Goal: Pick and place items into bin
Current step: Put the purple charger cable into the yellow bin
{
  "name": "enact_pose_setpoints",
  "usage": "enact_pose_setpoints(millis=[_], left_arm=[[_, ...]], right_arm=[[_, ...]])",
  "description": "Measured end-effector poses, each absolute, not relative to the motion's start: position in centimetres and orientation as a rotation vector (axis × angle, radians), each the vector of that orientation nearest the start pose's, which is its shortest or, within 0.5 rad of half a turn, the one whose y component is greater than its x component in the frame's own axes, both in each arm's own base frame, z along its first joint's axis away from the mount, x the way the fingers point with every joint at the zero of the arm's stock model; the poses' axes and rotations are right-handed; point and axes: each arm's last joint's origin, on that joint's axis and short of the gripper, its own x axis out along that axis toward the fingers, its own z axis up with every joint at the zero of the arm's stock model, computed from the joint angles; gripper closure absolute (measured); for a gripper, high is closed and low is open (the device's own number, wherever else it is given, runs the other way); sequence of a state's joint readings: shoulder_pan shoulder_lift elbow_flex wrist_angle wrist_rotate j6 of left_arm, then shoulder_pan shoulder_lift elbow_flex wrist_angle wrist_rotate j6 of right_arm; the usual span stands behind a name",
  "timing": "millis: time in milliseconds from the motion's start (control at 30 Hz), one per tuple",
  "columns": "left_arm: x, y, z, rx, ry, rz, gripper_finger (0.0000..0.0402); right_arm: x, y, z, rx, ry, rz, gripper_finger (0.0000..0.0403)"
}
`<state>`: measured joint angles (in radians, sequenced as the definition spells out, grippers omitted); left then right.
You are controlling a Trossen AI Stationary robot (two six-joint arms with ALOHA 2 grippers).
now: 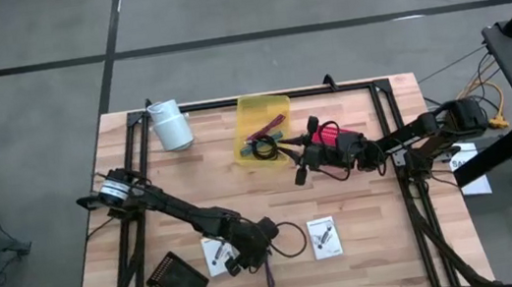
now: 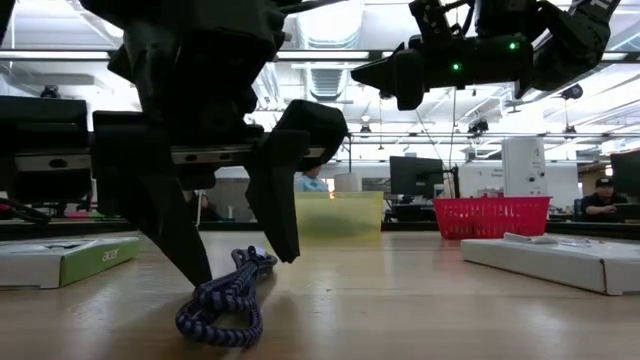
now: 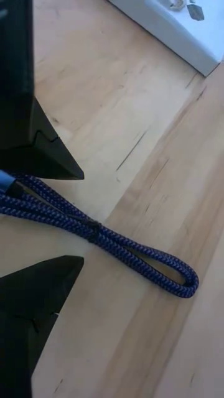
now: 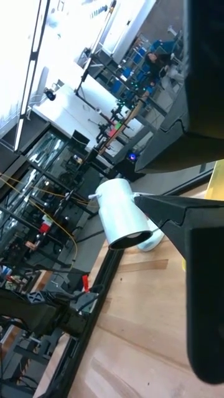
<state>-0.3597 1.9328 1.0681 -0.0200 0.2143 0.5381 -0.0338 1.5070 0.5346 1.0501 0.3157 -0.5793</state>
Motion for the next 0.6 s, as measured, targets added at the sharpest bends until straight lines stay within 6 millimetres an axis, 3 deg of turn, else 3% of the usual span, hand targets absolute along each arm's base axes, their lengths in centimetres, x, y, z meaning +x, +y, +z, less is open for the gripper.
enact_pose_setpoints(millis=[200,600], left_arm=[[35.5,-13.3,12.8,0.529,0.721,-0.775,0.0222],[36.1,-11.7,12.7,0.508,0.727,-0.739,0.0320]], right_arm=[[28.5,-1.9,20.6,-0.562,0.026,-0.362,0.0346],[28.5,-1.9,20.6,-0.562,0.026,-0.362,0.0346]])
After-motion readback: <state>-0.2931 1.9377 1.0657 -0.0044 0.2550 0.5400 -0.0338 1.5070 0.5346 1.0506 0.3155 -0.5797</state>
